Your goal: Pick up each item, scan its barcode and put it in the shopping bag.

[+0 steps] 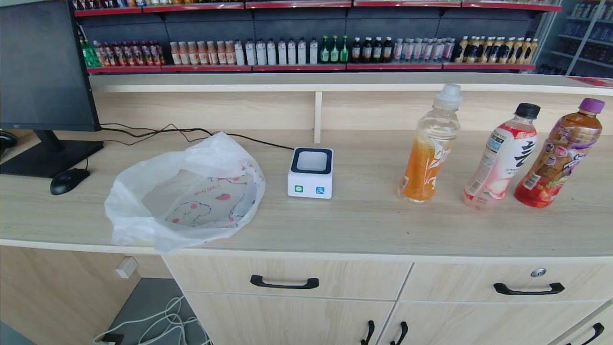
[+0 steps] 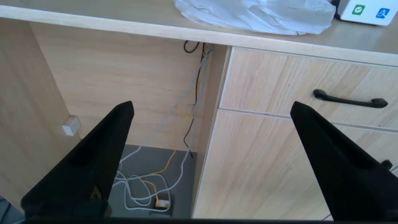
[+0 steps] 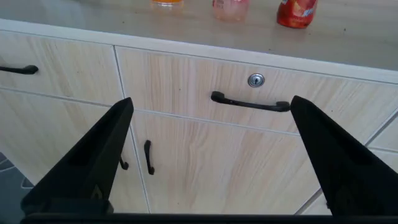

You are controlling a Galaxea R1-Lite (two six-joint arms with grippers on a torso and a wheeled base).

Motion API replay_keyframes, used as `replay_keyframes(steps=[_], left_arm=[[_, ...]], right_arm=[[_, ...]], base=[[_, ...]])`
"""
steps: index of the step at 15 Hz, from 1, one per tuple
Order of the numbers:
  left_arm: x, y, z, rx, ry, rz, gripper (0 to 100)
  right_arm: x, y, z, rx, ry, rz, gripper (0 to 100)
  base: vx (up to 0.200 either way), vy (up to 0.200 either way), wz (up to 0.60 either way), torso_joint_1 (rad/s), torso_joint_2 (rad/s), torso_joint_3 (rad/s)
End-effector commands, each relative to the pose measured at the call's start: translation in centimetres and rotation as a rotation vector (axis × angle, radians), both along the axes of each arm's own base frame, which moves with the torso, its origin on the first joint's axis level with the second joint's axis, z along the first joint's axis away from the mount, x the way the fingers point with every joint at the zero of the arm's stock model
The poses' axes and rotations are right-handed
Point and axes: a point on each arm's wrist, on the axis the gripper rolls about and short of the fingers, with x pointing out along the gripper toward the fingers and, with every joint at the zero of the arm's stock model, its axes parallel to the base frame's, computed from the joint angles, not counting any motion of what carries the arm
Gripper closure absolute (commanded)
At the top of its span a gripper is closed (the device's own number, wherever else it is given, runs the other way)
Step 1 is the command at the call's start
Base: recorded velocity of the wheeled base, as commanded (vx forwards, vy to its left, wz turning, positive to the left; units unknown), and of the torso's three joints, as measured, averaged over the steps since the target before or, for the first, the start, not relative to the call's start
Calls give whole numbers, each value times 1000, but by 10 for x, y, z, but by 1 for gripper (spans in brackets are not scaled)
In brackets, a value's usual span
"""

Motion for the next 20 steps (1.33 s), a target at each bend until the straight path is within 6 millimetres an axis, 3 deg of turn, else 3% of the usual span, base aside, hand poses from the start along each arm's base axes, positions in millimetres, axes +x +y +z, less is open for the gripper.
replay_keyframes(steps=[1,3,5,6,8,9,10,13,15,16,17,20], left_arm=[[0,0,0,0,2,1,0],[0,0,0,0,2,1,0],[0,0,0,0,2,1,0],[0,0,0,0,2,1,0],[0,0,0,0,2,1,0],[0,0,0,0,0,1,0],[0,0,0,0,0,1,0],[0,0,0,0,0,1,0],[0,0,0,0,2,2,0],[0,0,0,0,2,2,0],[0,0,0,0,0,2,0],[0,0,0,0,2,1,0]], right_arm=[[-2,0,34,7,-31,1,0],[3,0,56,33,-23,1,0],[37,0,99,52,-43,2,0],[44,0,103,52,-55,4,0],[111,-1,133,70,-188,10,0],[124,-1,136,71,-203,11,0],[160,-1,144,72,-261,15,0],[211,7,156,94,-404,65,0],[226,25,155,94,-412,145,0],[226,25,155,94,-412,145,0],[233,47,151,90,-394,183,0],[232,72,142,129,-351,207,0]], base=[[0,0,0,0,0,0],[0,0,0,0,0,0],[0,0,0,0,0,0],[0,0,0,0,0,0],[0,0,0,0,0,0],[0,0,0,0,0,0],[0,0,0,0,0,0],[0,0,0,0,0,0],[0,0,0,0,0,0],[0,0,0,0,0,0],[0,0,0,0,0,0],[0,0,0,0,0,0]])
